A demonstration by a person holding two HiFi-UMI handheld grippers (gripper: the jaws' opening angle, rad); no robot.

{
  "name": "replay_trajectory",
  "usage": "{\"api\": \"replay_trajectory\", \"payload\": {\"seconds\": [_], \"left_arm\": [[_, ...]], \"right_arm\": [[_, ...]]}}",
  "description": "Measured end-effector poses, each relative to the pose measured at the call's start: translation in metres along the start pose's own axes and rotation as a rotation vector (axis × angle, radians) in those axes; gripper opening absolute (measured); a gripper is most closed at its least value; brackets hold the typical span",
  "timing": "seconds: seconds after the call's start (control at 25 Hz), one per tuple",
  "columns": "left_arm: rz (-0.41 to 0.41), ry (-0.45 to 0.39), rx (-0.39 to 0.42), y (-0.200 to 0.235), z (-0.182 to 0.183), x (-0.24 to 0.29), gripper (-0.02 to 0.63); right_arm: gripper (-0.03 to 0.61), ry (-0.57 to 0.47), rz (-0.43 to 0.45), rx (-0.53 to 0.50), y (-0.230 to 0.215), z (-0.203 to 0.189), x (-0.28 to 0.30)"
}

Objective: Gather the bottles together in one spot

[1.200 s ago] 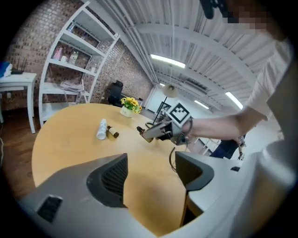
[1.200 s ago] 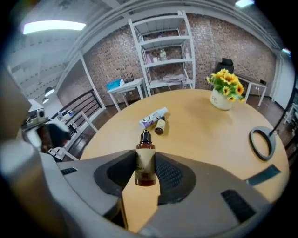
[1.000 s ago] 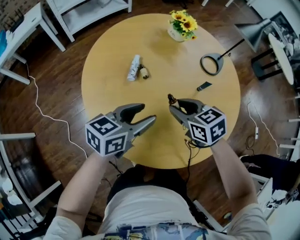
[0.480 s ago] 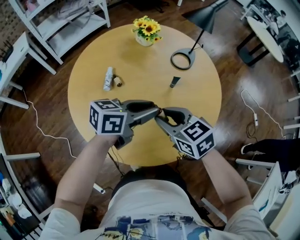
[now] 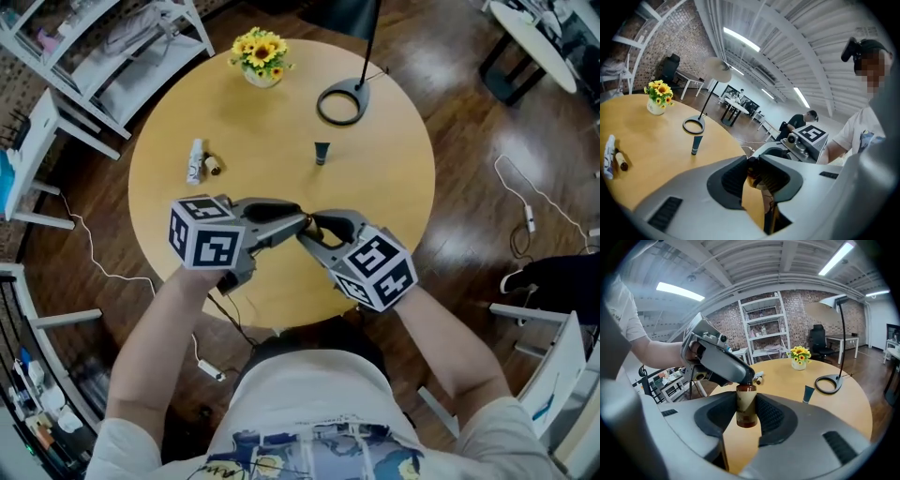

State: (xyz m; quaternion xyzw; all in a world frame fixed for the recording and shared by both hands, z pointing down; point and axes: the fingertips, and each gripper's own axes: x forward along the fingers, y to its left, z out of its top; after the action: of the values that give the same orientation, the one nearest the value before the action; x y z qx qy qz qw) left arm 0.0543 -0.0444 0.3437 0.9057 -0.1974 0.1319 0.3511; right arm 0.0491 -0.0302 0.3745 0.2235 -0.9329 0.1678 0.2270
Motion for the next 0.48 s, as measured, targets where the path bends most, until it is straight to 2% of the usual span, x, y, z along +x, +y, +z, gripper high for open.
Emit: {"api": "replay_trajectory", "payload": {"seconds": [0.16,0.24,0.36,0.48], "left_arm": [[0.038,0.044,0.088,-0.003,0.008,0.018,0.075],[0.069,0.054,0.142,-0.003,0.013,0.026,0.075],[0.149,0.070,0.244,0.009,0.024,0.035,0.075],[0.255,0.109,0.354,0.040,0.030,0.041,0.075]], "right_arm": [[0.164,-0.058,-0.013,0.008,-0.017,-0.004,-0.008],[0.186,-0.053,-0.028,0.007,-0.029,-0.011,-0.014],[0.206,-0.038,-0.049,0.027,-0.049,-0.026,-0.028],[0.206,-0.040,-0.093,0.046,-0.070,-0.042,-0.048]]}}
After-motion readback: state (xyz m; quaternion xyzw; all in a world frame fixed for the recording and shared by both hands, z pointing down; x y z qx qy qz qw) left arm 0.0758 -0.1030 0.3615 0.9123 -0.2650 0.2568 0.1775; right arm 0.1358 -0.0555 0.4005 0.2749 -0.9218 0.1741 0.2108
